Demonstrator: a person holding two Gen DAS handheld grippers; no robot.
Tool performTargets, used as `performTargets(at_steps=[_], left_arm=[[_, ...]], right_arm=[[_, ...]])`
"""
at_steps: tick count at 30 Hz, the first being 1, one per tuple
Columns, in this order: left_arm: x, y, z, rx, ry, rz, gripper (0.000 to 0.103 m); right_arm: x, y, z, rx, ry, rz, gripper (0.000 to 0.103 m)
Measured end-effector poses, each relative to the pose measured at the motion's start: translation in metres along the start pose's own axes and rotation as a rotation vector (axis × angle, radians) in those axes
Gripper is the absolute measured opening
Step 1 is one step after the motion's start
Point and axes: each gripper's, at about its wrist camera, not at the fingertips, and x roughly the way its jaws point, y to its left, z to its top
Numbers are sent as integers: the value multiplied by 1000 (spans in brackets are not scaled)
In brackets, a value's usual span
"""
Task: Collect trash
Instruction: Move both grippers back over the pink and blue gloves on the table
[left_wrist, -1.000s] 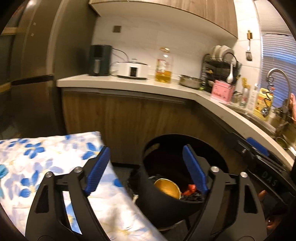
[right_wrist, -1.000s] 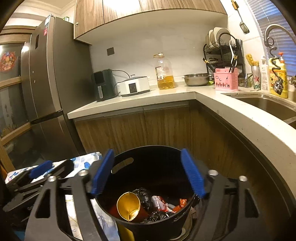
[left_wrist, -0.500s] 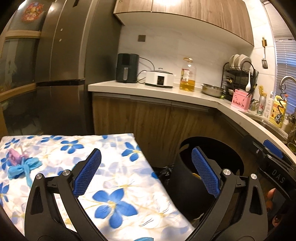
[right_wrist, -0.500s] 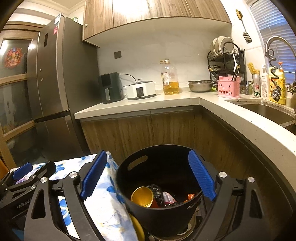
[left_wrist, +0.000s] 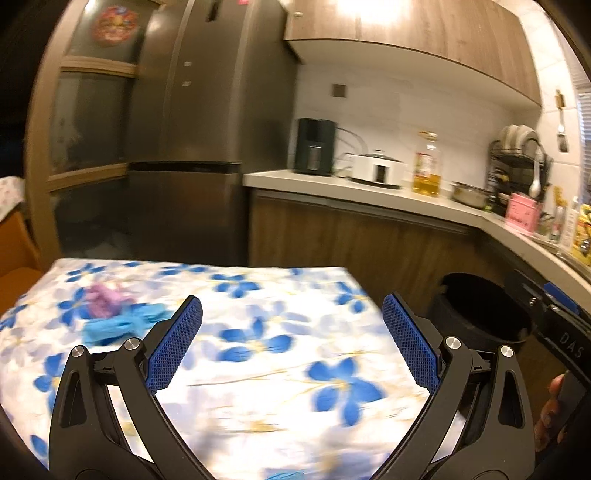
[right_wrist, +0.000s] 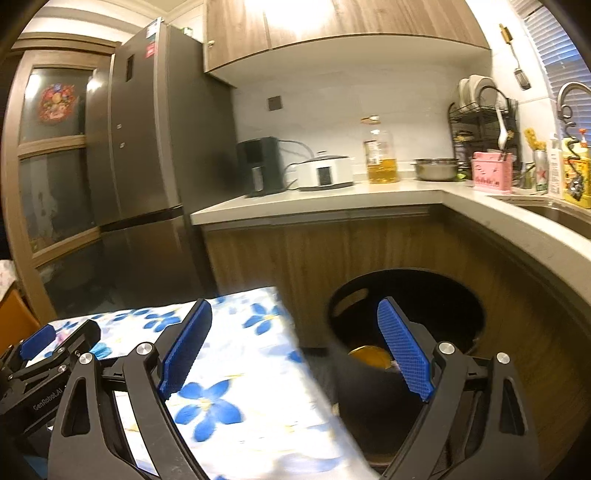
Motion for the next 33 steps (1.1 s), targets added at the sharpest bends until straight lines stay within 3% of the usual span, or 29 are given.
performTargets(at_steps=[14,25,31,33], left_arm=[[-20,162,-32,-153,30,244,97],[-29,234,-26,-217,2,344,97],[-19,248,-16,-220,-21,349,97],[-11,251,-12,-214,-26,343,97]], right_arm=[[46,147,-50,-61,114,220,88],[97,263,-92,-147,247,360,88],[123,290,-102,-158,337,394,68],[132,299,-108,-183,380,416,58]])
